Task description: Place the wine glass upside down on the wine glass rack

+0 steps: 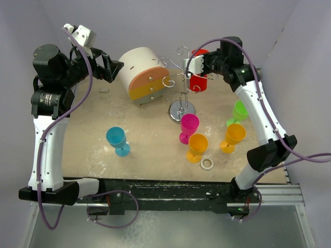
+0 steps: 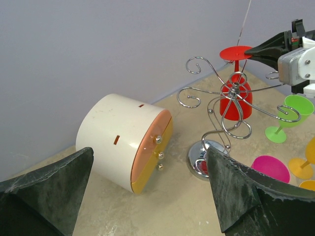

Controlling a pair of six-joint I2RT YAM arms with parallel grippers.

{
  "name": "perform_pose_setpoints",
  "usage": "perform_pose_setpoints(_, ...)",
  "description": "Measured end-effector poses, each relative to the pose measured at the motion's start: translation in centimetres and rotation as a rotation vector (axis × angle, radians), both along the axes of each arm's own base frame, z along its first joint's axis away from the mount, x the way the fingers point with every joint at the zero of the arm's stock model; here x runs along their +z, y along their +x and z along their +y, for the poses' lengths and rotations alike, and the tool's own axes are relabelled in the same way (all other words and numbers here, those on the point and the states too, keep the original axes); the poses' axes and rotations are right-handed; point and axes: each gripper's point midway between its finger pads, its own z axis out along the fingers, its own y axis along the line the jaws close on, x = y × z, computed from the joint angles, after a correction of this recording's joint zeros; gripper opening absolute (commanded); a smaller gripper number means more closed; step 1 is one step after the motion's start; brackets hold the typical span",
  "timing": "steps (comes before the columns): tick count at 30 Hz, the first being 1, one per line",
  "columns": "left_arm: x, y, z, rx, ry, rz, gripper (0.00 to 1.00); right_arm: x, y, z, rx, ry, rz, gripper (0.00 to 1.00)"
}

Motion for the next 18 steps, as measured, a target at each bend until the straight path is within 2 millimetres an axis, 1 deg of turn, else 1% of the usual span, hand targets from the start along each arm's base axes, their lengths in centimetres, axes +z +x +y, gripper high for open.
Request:
perform_pose_setpoints(6, 0.3, -0.4, 0.0, -0.003, 0.000, -0.010, 0.99, -0.8, 0.7, -0.8, -0.054, -0.008, -0.003, 0.00)
perform_pose_setpoints(18, 0.5, -0.7, 0.0, -0.005, 0.004, -0.019, 0.99, 0.0, 1.4, -1.7, -0.115, 0.000, -0.042, 0.00)
